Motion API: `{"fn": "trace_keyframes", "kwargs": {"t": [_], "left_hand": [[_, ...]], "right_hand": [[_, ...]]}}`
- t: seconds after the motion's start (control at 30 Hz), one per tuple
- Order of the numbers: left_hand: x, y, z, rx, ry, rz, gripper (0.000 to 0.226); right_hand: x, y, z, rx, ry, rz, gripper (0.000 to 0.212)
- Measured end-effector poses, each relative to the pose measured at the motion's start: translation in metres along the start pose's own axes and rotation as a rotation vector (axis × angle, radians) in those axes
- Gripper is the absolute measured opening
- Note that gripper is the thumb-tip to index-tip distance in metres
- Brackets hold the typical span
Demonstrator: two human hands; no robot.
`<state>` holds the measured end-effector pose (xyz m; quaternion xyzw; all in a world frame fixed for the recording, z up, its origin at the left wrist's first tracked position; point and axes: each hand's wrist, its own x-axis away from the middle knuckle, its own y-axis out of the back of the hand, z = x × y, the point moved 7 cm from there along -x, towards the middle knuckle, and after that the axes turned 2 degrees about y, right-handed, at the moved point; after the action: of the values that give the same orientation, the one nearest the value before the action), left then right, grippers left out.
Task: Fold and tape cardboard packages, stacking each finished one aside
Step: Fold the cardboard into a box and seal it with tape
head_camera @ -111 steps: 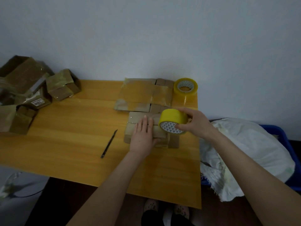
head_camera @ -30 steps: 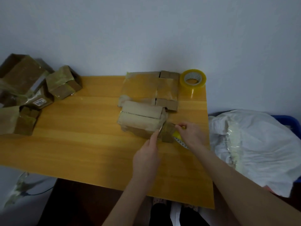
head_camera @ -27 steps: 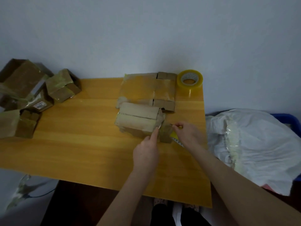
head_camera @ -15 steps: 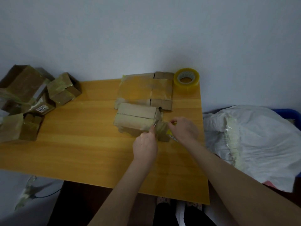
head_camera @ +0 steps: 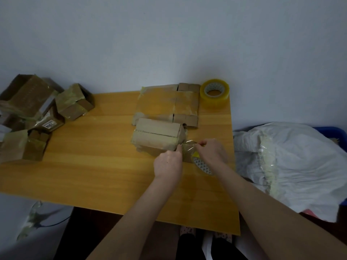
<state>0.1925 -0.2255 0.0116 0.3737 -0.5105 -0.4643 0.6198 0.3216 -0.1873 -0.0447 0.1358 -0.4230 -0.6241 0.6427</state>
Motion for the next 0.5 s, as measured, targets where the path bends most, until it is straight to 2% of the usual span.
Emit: {"fn": "trace_keyframes", "kwargs": {"t": [0.13,0.23,0.33,0.5], "left_hand": [[0.002,-0.03,0.019,0.002,0.053,0.107,0.035],[0.014,-0.05,0.024,0.084,0.02,0.031,0.048],[0.023,-0.065,0.029,0.15,0.076,-0.031,0.036],[0.02,-0.107,0.04,0.478,0.246,0.064,0.02]], "right_hand": [[-0.001,0.007,-0.001,0.058,0.034,-0.01,0.026],[-0.004,0.013,-0.01,0.013,0.029,-0.015,0.026],[0.0,0.011,-0.017,-0.101,0.02,-0.021,0.022],[0.003,0.006,-0.027,-0.301,-0.043,-0.047,0.017]]}}
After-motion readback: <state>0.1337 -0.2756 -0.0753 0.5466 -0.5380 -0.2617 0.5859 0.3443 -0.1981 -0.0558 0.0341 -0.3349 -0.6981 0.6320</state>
